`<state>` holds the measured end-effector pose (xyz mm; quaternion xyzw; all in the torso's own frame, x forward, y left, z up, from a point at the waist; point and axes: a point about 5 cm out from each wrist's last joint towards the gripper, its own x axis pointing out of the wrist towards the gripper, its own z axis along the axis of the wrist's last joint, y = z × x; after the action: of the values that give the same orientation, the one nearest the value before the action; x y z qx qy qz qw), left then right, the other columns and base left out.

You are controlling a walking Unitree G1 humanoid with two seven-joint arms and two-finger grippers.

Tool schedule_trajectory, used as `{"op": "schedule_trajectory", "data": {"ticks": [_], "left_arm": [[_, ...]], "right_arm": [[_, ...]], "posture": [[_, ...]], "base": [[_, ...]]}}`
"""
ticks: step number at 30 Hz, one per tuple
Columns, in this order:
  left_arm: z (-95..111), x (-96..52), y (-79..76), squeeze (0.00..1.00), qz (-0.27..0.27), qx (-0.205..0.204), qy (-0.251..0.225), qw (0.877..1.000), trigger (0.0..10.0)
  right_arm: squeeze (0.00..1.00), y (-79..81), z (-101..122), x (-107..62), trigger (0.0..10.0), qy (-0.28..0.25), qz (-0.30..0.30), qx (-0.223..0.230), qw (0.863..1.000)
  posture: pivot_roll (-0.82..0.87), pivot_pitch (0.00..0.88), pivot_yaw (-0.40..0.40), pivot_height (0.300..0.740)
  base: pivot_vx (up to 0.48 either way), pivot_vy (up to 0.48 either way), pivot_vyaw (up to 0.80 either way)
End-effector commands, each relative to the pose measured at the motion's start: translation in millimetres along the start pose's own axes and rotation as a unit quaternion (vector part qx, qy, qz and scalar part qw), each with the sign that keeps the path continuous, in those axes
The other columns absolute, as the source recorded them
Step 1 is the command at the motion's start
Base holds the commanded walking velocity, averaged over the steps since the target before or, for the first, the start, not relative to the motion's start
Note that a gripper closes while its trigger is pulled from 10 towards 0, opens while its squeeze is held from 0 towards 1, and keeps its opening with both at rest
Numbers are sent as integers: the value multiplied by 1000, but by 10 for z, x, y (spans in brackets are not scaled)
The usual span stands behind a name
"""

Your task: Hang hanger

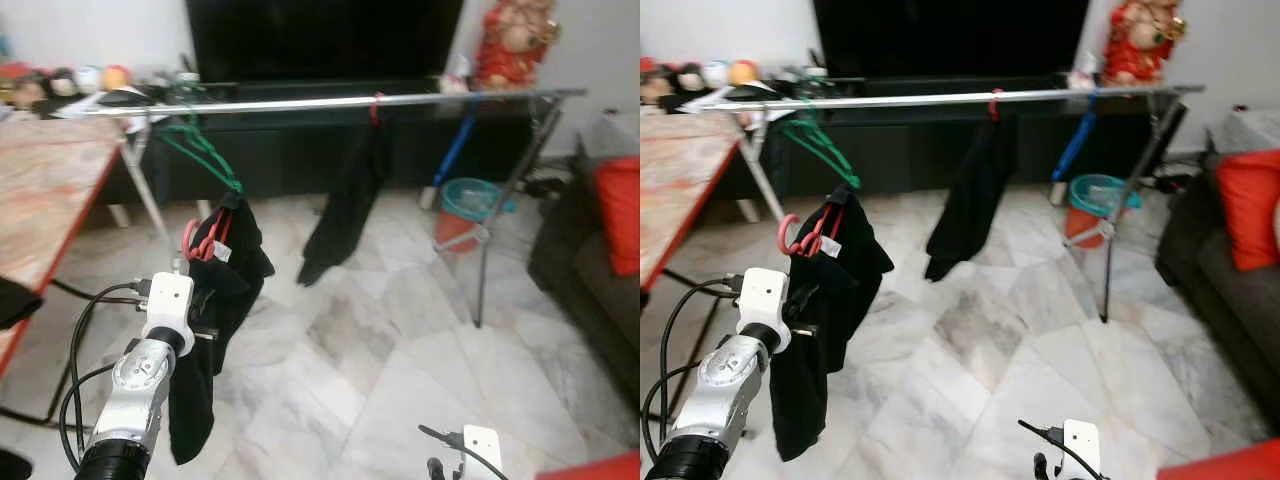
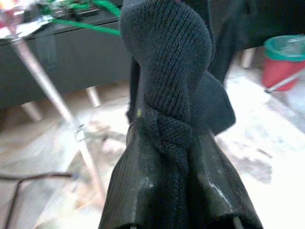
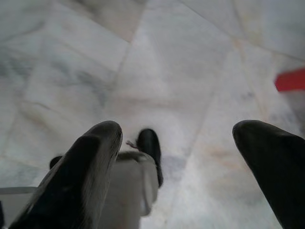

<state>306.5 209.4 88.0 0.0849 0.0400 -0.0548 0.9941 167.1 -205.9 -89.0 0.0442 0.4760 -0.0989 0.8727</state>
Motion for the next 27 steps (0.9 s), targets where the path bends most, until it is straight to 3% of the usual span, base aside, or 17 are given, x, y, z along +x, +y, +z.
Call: {"op": "schedule_trajectory", "data": {"ticks": [1, 27], "left_arm": [[147, 38, -32, 0, -9, 3, -30, 999, 10000], [188, 30, -67, 0, -18, -4, -34, 999, 10000]], "right_arm": [[0, -16, 17, 2, 10000, -3, -7, 8, 1000], [0, -9, 29, 3, 10000, -6, -12, 15, 1000]], "posture": [[-82, 0, -3, 732], [-78, 0, -2, 732]], "base": [[0, 0, 0], [0, 0, -62]]}}
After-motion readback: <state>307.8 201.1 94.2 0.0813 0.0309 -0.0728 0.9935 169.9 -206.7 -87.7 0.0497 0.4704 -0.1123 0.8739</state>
